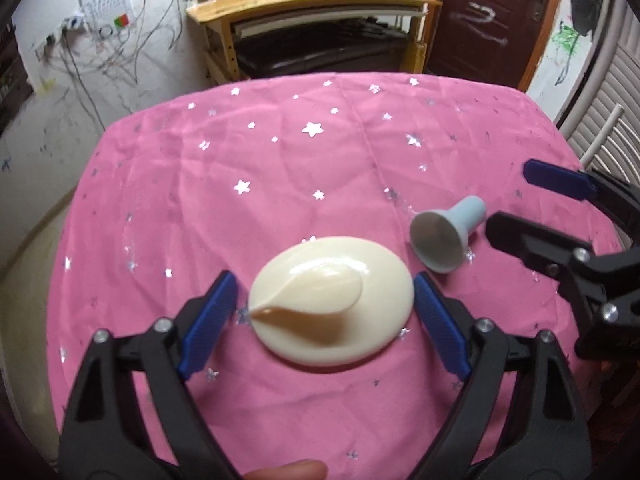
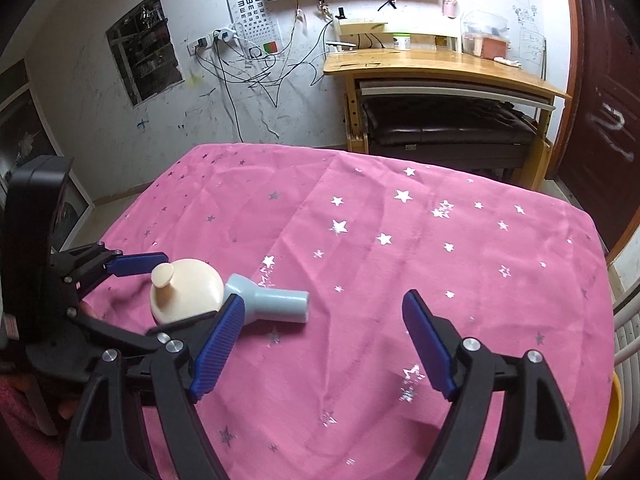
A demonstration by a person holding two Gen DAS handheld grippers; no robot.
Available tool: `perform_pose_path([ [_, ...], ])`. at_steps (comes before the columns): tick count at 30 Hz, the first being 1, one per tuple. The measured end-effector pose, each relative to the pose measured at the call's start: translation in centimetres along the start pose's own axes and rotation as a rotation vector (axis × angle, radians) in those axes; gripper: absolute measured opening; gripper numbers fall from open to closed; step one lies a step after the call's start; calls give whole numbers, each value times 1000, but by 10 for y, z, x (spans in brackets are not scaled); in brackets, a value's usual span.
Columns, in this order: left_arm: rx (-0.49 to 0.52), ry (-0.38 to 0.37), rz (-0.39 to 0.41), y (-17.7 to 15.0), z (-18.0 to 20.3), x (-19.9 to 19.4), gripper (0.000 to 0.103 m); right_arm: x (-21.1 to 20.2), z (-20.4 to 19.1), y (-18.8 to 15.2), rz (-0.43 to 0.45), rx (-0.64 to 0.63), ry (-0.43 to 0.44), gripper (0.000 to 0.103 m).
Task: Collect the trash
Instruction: 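Grasp the cream round lid with the left gripper while the right gripper grasps the light-blue funnel, then carry both items over the yellow bin and open both grippers to drop them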
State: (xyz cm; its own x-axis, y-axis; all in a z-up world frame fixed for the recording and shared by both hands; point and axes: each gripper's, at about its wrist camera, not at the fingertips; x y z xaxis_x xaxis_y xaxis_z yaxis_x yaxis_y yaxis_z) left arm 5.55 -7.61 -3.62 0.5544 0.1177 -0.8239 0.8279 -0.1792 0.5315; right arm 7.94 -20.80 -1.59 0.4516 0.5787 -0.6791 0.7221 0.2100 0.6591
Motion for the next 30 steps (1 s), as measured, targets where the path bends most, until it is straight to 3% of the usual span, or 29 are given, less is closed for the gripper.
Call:
perform_pose_path([
  [12,-44,-6,14,-12,-28,-11,76,30,-19,8,-46,-31,26,78],
  [21,-88,22,22,-25,-54,-17,76,46,-19,8,-79,-19,-16,77],
  [23,-96,21,22,-25,-57,-17,76,46,-20,8,-75,-24,-19,65],
  [25,-101,21,23,-26,-59,-18,76,46,-21,7,-80,-33,-42,46],
  [27,-103,23,24,-27,-59,-19,76,44,-21,6,-79,-31,-30,41],
  [30,-107,27,30,-26,-59,-24,76,35,-22,7,-53,-31,-24,41],
])
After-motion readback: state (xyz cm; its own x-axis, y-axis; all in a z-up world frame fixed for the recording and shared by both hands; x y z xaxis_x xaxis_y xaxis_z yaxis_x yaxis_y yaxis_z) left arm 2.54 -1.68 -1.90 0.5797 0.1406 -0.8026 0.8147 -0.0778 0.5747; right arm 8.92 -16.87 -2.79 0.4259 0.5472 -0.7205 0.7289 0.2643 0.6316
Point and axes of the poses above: each gripper's, at about its wrist camera, not at the fingertips, and x roughly the way its jaws point, z to its right, y to its top, and after that the axes turned 14 degrees about y, right-handed
